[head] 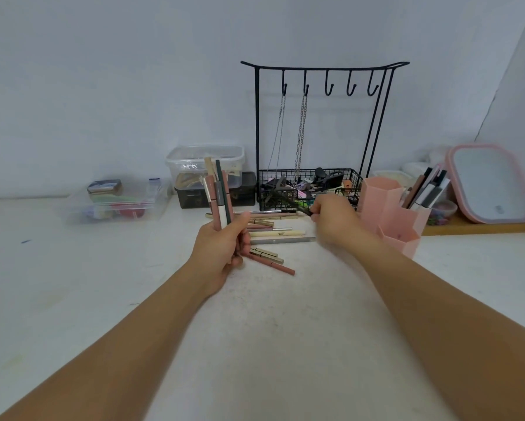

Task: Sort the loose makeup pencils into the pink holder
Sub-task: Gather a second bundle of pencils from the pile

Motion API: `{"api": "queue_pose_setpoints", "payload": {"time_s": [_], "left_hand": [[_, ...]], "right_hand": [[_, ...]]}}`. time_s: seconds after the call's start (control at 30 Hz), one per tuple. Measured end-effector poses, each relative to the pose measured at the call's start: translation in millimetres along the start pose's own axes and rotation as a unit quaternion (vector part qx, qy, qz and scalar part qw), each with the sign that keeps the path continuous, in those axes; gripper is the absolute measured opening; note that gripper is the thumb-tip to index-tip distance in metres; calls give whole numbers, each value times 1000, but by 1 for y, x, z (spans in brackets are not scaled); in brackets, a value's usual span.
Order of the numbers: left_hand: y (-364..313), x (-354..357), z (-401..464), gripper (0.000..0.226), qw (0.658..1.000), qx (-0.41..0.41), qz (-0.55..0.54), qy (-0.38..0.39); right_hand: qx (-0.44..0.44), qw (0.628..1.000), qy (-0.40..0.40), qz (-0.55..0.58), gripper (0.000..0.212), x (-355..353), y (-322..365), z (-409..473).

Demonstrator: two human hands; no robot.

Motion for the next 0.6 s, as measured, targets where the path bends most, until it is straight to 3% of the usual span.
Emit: {"api": "queue_pose_setpoints", "payload": {"time_s": [0.1,0.17,0.23,0.43,0.6], "left_hand": [[0,0,1,17,1000,10,-4,8],[-1,1,1,18,1000,18,-5,11],[-3,2,-1,20,999,26,-12,14],[-6,1,-3,32,998,34,-43,4],[-4,-1,1,26,999,34,-30,-16]], "right_hand": [[-14,985,39,170,6,-19,31,-10],[8,939,110,327,6,-24,55,-24],[8,900,153,408,11,-24,76,-36],[0,860,177,479,14,-9,98,-53],[-26,873,141,466,14,-2,103,-58]]}}
Point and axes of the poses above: each hand's wrist, its own z-axis towards the middle knuckle, its own x-axis out of the palm, y = z × x, the point moved 5 cm from there along z, towards the middle knuckle, and after that the axes turned 8 degrees about -y, right-handed, at the moved point
